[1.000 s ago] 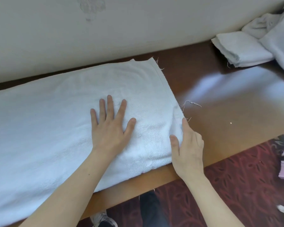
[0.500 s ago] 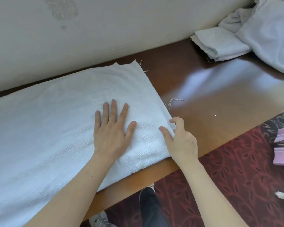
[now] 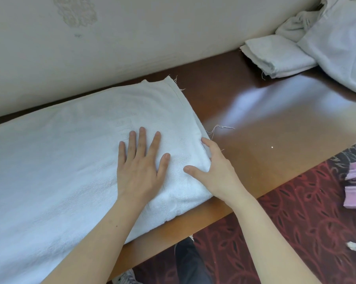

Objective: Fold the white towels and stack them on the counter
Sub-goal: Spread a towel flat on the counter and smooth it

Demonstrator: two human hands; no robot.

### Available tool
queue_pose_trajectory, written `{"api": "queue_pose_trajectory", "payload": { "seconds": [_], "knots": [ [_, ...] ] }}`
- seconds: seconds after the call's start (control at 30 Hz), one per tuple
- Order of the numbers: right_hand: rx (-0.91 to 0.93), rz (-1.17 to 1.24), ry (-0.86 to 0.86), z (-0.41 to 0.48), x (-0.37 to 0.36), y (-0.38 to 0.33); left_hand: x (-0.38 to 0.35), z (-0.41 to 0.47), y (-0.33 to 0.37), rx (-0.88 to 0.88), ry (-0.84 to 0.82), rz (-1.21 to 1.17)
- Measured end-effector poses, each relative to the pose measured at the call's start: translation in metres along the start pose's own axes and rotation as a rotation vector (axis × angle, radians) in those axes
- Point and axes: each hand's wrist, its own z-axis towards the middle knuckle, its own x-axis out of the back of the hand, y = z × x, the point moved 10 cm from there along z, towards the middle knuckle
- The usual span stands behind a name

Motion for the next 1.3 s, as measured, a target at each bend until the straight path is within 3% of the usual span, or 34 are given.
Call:
{"api": "queue_pose_trajectory", "payload": {
  "seconds": [0.23,0.63,0.9,1.03,1.17,1.3],
  "knots": [
    [-0.003,-0.099,0.142,-0.009,0.006,0.005,0.002,-0.002,-0.001,0.011,0.016,-0.015],
    [0.039,0.142,0.085,-0.013,0.003,0.004,0.001,-0.003,-0.001,0.034,-0.006,-0.029],
    [0.031,0.109,-0.004,-0.006,-0.005,0.003,0.001,-0.004,-0.001,0.035,-0.017,-0.037],
    [0.039,0.071,0.092,-0.008,-0.005,0.003,0.001,-0.005,0.000,0.042,-0.032,-0.041],
    [0.061,0.095,0.295,-0.018,0.012,0.009,0.001,0.004,-0.011,0.062,-0.061,-0.038],
    [0.045,-0.053,0.362,-0.024,0.012,0.015,0.000,0.010,-0.021,0.036,-0.082,-0.020]
  ]
}}
